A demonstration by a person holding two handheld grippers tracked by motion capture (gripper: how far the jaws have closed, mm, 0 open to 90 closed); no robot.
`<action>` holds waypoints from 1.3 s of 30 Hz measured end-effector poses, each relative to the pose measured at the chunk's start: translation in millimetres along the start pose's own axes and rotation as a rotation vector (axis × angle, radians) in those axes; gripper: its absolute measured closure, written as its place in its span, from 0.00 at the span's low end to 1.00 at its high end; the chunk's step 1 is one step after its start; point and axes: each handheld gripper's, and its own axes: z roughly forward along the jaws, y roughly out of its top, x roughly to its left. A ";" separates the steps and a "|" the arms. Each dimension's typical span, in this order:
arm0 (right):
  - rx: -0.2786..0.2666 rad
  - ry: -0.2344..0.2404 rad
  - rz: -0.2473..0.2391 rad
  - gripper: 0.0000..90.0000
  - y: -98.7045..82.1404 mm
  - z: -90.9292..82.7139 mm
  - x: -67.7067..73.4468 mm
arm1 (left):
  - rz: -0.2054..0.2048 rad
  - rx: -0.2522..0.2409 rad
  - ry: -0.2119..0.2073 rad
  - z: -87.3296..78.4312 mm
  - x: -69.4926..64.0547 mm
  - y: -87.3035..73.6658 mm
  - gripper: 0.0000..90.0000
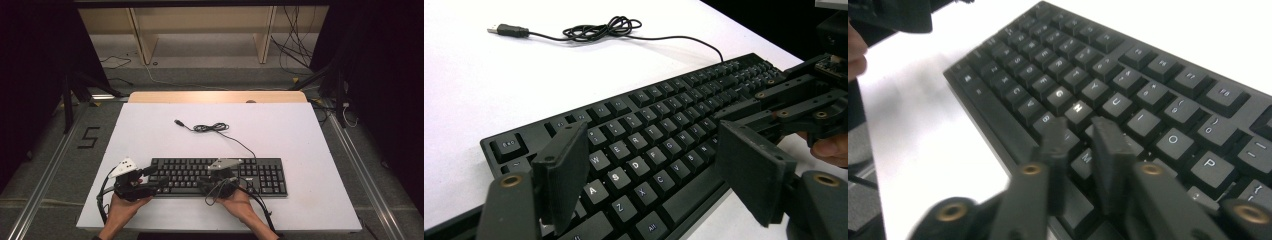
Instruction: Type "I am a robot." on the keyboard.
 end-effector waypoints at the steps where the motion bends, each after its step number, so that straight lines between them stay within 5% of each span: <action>1: -0.003 0.003 0.004 0.78 0.4 -0.7 -0.1 | 0.000 0.000 0.000 -0.1 0.1 0.0 0.33; 15: -0.057 0.037 0.011 0.43 4.8 -12.2 4.1 | -0.001 -0.009 0.003 -1.1 1.1 0.3 0.33; 23: -0.065 0.065 0.000 0.39 4.4 -15.1 10.3 | -0.003 -0.010 0.006 -1.4 1.6 0.3 0.33; 28: -0.061 0.076 -0.009 0.47 2.9 -14.6 13.2 | -0.003 -0.012 0.007 -1.6 1.8 0.4 0.32; 39: -0.020 0.059 -0.054 0.86 -2.4 -11.0 20.4 | -0.003 -0.012 0.006 -1.5 1.7 0.3 0.33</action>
